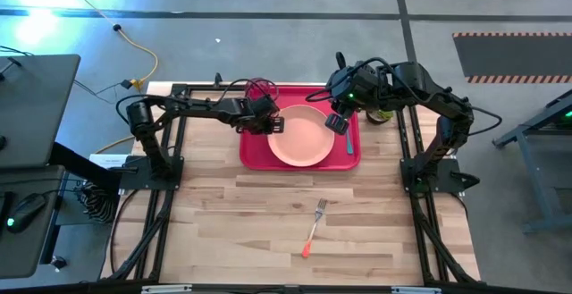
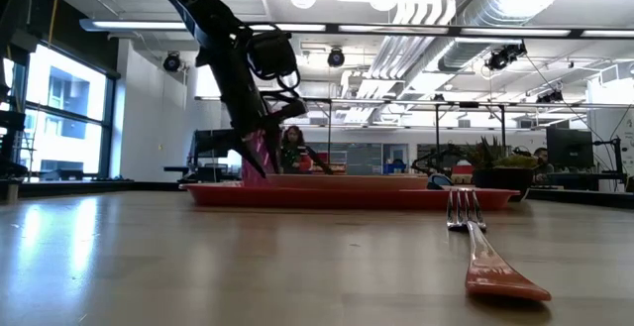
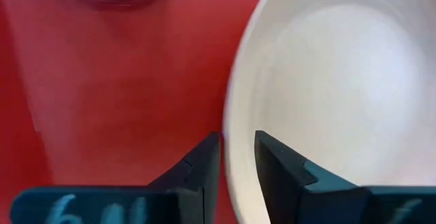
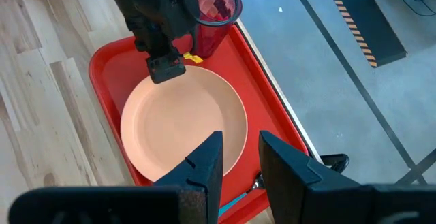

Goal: Pick and place plate/cup/fork/spoon on tray
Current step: Put the orange plate on the red tray

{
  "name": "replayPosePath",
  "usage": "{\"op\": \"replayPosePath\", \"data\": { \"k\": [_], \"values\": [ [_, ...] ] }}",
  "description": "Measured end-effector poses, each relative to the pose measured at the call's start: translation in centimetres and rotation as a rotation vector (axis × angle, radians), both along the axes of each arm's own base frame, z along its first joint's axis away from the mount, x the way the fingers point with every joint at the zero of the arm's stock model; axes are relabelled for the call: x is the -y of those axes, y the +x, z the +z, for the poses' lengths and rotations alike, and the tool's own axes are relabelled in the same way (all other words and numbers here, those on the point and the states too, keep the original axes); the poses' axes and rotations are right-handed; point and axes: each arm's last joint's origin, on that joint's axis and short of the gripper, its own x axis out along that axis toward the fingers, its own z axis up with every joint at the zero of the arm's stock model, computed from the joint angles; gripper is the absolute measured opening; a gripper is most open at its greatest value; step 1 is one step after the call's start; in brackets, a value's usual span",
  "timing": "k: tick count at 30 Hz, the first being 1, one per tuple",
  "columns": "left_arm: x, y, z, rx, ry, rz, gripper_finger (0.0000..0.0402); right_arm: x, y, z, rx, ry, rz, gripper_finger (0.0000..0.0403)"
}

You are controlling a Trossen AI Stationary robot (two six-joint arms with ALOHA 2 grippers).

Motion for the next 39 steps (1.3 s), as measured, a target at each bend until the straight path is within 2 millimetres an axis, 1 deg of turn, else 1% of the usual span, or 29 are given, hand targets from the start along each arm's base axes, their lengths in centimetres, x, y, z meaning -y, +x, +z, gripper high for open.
{"op": "replayPosePath", "data": {
  "k": [9,14,22,26,30,34,39],
  "values": [
    [0.3,-0.6,2.6,0.058,0.047,-0.017,0.0076,0.0,0.0,0.0,0.004,0.001,0.0,0.0087],
    [1.1,-0.9,4.2,0.098,0.074,-0.069,0.0076,0.0,0.0,0.0,0.004,0.002,0.001,0.0087],
    [2.5,-1.7,7.5,0.182,0.145,-0.146,0.0076,-0.1,0.0,0.0,0.007,0.023,0.01,0.0087],
    [3.4,-2.4,9.4,0.223,0.206,-0.218,0.0076,-0.1,0.0,0.0,0.029,0.048,-0.028,0.0087],
    [4.3,-3.5,11.7,0.276,0.293,-0.306,0.0076,-0.1,0.0,0.0,0.061,0.088,-0.087,0.0087],
    [5.2,-5.0,14.1,0.326,0.397,-0.401,0.0076,-0.1,0.4,-0.8,0.066,0.133,-0.158,0.0087],
    [6.1,-7.2,16.8,0.384,0.528,-0.491,0.0076,-0.1,1.4,-3.4,0.021,0.217,-0.276,0.0087]
  ]
}}
